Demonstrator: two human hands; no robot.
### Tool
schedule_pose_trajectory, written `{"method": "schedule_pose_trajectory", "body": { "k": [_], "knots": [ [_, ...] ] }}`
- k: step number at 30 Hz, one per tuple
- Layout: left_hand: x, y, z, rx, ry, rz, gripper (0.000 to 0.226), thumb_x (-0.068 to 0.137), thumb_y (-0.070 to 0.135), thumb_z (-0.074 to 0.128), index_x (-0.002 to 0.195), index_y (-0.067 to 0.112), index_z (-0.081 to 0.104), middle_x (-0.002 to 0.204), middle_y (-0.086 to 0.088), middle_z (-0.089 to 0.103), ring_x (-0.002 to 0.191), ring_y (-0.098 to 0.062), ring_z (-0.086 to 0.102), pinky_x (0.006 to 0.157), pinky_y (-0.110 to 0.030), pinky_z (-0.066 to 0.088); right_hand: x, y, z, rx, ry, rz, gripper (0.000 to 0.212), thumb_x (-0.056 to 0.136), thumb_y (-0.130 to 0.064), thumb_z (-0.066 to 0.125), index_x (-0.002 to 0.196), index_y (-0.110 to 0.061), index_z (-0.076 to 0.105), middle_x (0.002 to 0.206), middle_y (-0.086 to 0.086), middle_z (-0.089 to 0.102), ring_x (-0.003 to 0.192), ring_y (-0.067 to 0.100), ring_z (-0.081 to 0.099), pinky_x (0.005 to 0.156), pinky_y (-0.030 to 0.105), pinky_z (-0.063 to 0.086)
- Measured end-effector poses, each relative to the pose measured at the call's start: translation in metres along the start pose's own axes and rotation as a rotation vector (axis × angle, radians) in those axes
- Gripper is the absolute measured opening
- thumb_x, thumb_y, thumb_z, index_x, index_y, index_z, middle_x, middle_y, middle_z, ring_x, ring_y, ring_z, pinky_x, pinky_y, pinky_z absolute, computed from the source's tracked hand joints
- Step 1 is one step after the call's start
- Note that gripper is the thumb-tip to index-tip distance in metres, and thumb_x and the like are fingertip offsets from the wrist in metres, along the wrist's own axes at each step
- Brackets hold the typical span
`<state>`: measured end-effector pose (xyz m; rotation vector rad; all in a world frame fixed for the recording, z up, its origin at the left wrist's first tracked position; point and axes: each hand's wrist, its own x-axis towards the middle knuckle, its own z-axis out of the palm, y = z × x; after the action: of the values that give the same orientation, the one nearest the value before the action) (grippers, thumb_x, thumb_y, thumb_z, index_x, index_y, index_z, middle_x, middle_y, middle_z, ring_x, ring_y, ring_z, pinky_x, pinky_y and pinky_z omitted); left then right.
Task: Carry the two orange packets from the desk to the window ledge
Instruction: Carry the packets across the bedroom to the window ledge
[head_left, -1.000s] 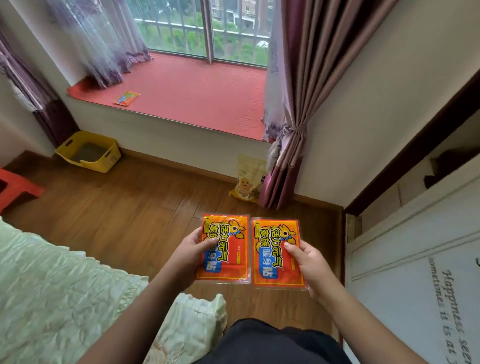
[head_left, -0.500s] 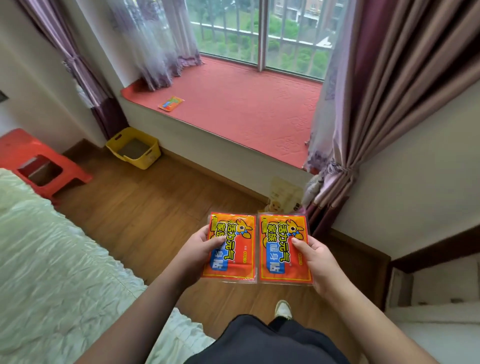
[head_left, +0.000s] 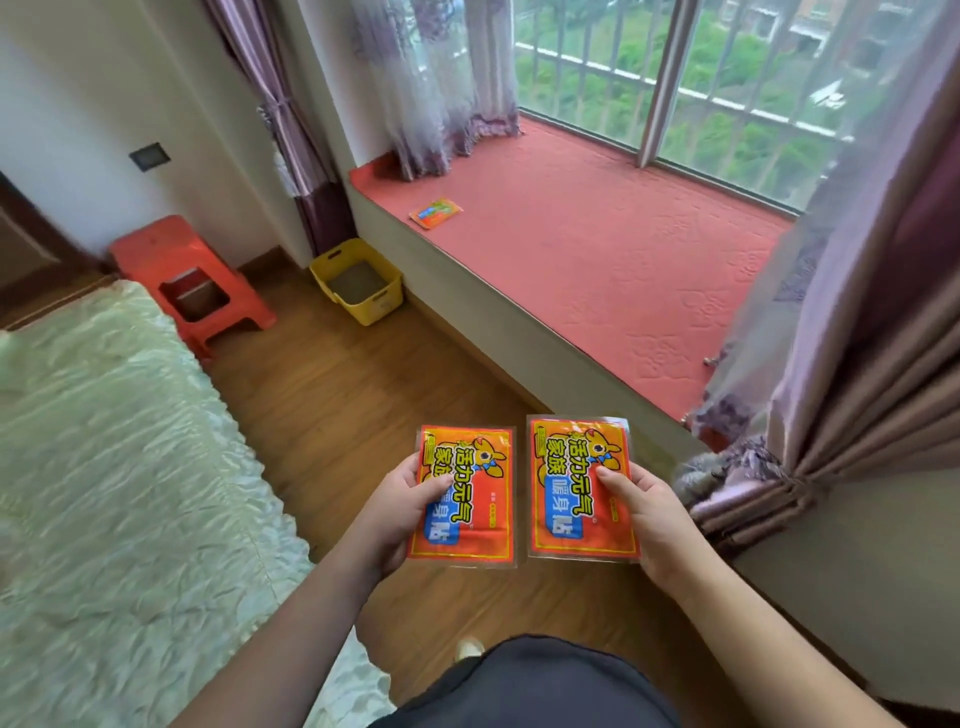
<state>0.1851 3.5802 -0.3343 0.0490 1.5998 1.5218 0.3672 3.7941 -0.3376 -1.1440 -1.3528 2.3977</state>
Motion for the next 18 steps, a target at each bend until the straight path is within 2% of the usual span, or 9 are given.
{"method": "schedule_pose_trajectory", "body": {
  "k": [2, 6, 18],
  "knots": [
    [0.01, 0.008, -0.008, -0.014, 0.035, 0.008, 0.019, 0.095, 0.003, 0.058, 0.112, 0.01, 0.059, 0.093, -0.012, 0.08, 0.079, -0.026, 0.077, 0.062, -0.036, 0.063, 0.023, -0.012, 0.009, -0.014, -0.013, 0.003, 0.012, 0.095, -0.016, 0.06, 0.103, -0.012, 0.068, 0.087, 0.009, 0.081, 0.072, 0.022, 0.078, 0.057, 0.035, 0.063],
    [0.037, 0.023, -0.029, -0.04, 0.096, 0.015, 0.019, 0.095, 0.006, 0.059, 0.113, 0.011, 0.06, 0.097, -0.014, 0.079, 0.084, -0.029, 0.076, 0.076, -0.045, 0.06, 0.068, -0.03, 0.035, -0.063, -0.051, 0.022, 0.012, 0.094, -0.019, 0.062, 0.103, -0.013, 0.068, 0.09, 0.009, 0.081, 0.076, 0.025, 0.079, 0.057, 0.035, 0.063],
    [0.148, 0.134, -0.133, -0.144, 0.154, 0.071, 0.015, 0.096, 0.003, 0.053, 0.106, 0.01, 0.061, 0.09, -0.014, 0.079, 0.072, -0.025, 0.076, 0.064, -0.04, 0.063, 0.218, -0.093, 0.168, -0.17, -0.093, 0.001, 0.016, 0.094, -0.019, 0.062, 0.105, -0.013, 0.072, 0.093, 0.011, 0.081, 0.074, 0.025, 0.078, 0.059, 0.035, 0.062]
  ]
}}
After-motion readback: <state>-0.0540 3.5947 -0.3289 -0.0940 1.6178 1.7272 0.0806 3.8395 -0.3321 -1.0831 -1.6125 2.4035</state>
